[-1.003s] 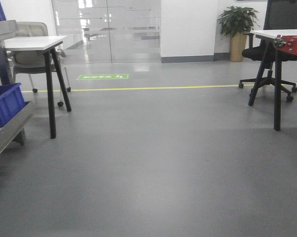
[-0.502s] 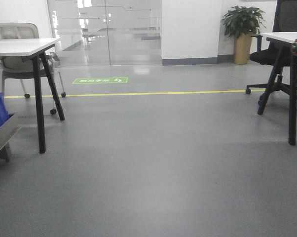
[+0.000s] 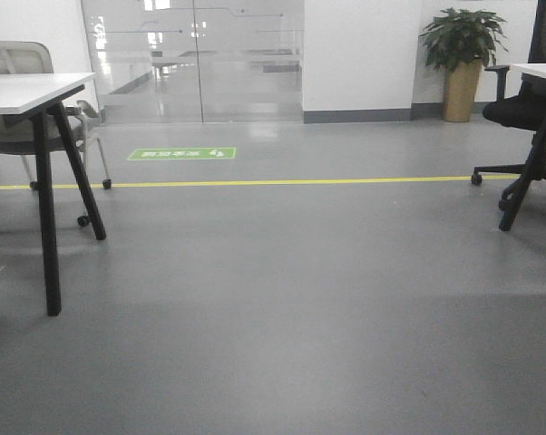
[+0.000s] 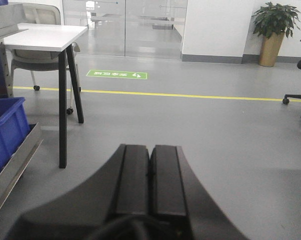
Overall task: Grab orange capacitor from left shelf to right conveyor
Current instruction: 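Drive the base across the office toward the red conveyor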
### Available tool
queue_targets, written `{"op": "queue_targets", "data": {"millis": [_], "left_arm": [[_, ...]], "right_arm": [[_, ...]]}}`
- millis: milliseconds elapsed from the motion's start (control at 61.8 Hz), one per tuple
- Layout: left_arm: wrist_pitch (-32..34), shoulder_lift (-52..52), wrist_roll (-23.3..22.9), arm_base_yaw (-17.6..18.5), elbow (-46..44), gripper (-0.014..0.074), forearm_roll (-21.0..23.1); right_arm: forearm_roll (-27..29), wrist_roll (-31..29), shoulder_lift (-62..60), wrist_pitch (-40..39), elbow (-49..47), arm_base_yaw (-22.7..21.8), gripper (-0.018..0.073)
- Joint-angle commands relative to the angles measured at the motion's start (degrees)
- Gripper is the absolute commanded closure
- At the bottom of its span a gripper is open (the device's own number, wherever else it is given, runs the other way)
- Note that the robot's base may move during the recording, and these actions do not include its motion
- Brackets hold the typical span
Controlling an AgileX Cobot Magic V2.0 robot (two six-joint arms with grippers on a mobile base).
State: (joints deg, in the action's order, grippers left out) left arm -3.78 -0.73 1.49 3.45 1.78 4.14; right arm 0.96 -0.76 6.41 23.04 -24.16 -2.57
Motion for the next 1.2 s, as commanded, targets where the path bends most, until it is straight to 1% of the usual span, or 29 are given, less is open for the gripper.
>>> {"op": "queue_targets", "data": {"millis": [0, 1181], "left_arm": [[5.2, -0.5, -0.1, -0.1, -0.2, 0.0723, 0.1], [5.2, -0.6, -0.1, 0.1, -0.2, 0.0723, 0.1]], "right_arm": [[0.0, -0.4, 0.7, -5.2, -1.6, 0.2, 0.0488], [0.0, -0.4, 0.7, -5.2, -1.6, 0.2, 0.0488]]}}
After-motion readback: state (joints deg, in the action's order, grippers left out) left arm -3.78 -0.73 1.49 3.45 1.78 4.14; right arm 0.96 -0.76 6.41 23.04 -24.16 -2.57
